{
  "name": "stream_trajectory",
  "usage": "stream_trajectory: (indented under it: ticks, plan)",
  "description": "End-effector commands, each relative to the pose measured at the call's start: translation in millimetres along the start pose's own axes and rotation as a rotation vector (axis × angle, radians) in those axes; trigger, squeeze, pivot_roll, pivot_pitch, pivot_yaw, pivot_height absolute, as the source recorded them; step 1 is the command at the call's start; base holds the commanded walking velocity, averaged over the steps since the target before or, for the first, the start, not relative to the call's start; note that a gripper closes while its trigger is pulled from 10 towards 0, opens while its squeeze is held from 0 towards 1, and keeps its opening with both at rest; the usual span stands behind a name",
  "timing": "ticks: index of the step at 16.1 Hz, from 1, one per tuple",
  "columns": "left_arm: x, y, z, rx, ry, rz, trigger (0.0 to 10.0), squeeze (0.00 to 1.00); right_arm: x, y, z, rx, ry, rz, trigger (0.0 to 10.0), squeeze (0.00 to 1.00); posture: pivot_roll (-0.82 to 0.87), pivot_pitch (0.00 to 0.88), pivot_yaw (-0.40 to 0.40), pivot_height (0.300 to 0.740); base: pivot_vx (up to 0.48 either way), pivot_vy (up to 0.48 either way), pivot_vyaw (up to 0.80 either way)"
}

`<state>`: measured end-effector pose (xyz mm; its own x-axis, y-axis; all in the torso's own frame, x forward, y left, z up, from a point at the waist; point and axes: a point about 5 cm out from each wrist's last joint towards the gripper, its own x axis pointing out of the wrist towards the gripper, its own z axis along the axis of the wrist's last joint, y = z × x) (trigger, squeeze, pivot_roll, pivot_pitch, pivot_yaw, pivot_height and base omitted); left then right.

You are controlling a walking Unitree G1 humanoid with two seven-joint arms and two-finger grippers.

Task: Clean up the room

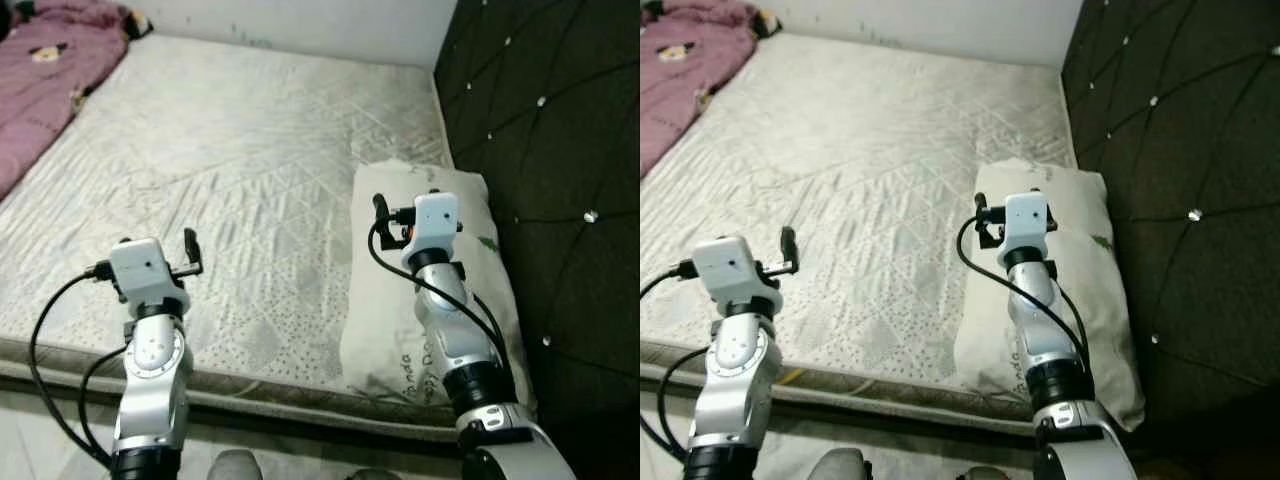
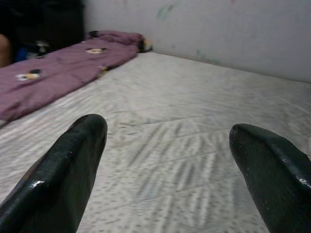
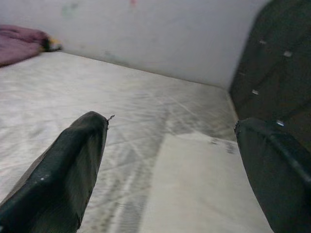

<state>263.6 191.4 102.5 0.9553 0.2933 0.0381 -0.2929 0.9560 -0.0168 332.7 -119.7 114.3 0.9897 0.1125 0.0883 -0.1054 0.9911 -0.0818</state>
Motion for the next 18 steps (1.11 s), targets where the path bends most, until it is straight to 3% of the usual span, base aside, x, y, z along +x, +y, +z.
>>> stream_trajectory:
  ticks: [1, 7, 8, 10, 14, 18]
  plan:
    - [-0.7, 3.3, 0, 0.011, 0.004, 0.010, 10.0, 0.00, -0.3, 4.8, 2, 0.010, -0.013, 0.033, 10.0, 0.00, 0.06, 0.000, -0.042, 0.740, 0.000, 0.000, 0.00]
    - [1.2, 0.8, 0, 0.013, 0.004, 0.006, 10.0, 0.00, 3.0, 4.7, 0, 0.014, 0.015, 0.035, 10.0, 0.00, 0.06, 0.000, -0.043, 0.740, 0.000, 0.000, 0.00]
    - [0.6, 0.9, 0, 0.045, 0.000, 0.024, 10.0, 0.00, 2.0, 4.1, -3, 0.010, 0.027, 0.033, 10.0, 0.00, 0.06, 0.000, -0.044, 0.740, 0.000, 0.000, 0.00]
    - [0.1, -1.1, -10, 0.011, 0.071, 0.056, 10.0, 0.00, -1.0, 3.2, -10, 0.003, 0.063, 0.019, 10.0, 0.00, 0.06, 0.000, -0.047, 0.740, 0.000, 0.000, 0.00]
    - [-12.9, -3.9, -19, -0.063, 0.118, 0.005, 10.0, 0.00, -7.7, 0.2, -16, 0.022, 0.087, 0.021, 10.0, 0.00, 0.06, 0.000, -0.053, 0.740, 0.000, 0.000, 0.00]
    - [-10.8, -6.6, -18, -0.094, 0.119, 0.011, 10.0, 0.00, -7.7, 1.9, -17, 0.040, 0.092, 0.037, 10.0, 0.00, 0.06, 0.000, -0.058, 0.740, 0.000, 0.000, -0.74]
